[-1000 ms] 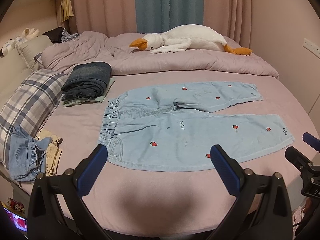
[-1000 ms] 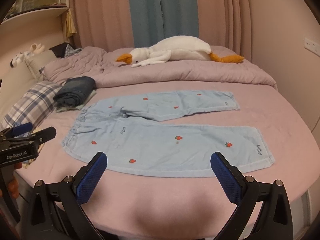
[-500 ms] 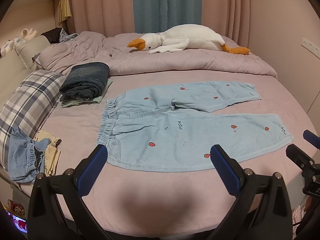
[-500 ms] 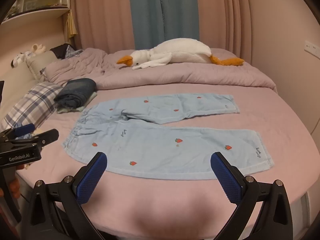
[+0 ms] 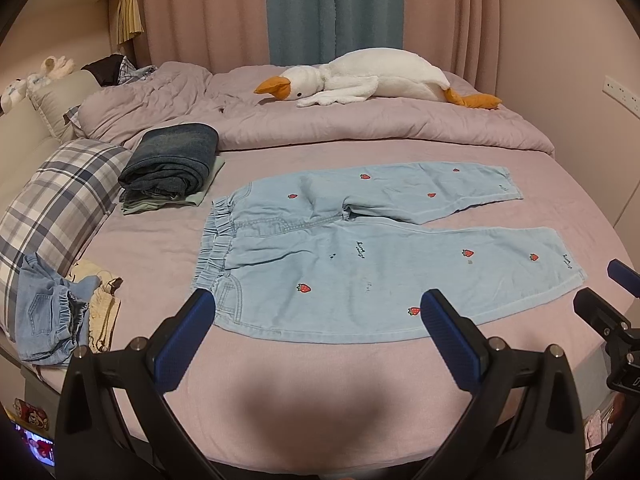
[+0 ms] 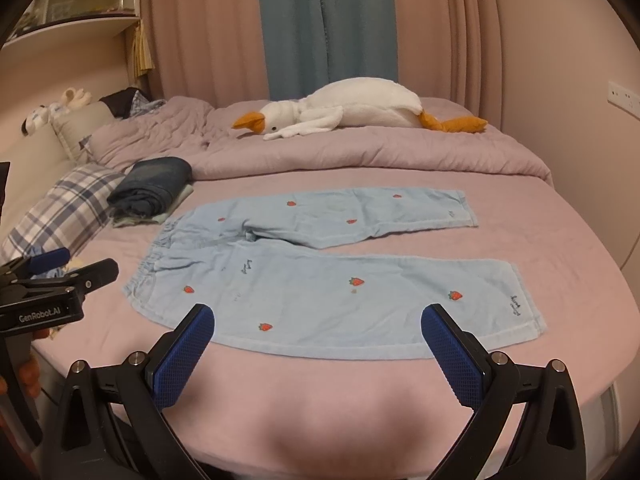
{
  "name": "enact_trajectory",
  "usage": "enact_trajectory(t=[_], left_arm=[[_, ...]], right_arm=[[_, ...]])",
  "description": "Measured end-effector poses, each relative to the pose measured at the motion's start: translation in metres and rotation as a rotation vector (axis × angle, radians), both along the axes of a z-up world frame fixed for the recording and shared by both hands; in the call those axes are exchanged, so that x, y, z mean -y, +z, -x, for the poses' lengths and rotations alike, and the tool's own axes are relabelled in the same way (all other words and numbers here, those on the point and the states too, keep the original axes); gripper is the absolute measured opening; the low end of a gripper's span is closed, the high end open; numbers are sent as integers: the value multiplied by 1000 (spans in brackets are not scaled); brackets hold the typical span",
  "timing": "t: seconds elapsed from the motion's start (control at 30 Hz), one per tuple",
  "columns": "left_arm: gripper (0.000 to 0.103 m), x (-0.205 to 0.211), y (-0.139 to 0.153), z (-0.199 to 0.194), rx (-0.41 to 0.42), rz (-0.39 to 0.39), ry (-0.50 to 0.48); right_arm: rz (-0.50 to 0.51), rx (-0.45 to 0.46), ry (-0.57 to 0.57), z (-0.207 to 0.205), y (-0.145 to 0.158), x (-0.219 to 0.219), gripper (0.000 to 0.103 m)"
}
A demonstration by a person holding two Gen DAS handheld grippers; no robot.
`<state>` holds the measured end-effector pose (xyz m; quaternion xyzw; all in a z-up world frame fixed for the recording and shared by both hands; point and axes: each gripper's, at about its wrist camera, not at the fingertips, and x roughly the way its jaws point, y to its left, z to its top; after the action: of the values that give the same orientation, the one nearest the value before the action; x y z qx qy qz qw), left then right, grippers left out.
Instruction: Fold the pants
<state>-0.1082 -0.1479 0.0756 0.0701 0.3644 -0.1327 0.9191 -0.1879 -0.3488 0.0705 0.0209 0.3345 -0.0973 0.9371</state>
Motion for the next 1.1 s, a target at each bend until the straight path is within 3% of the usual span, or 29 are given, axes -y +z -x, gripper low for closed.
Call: enact_trajectory(t=[1.1], left_arm=[[103,5,-12,2,-12,-5,-23]], right_arm=[[-1,-5,-6,1,1,4,103]])
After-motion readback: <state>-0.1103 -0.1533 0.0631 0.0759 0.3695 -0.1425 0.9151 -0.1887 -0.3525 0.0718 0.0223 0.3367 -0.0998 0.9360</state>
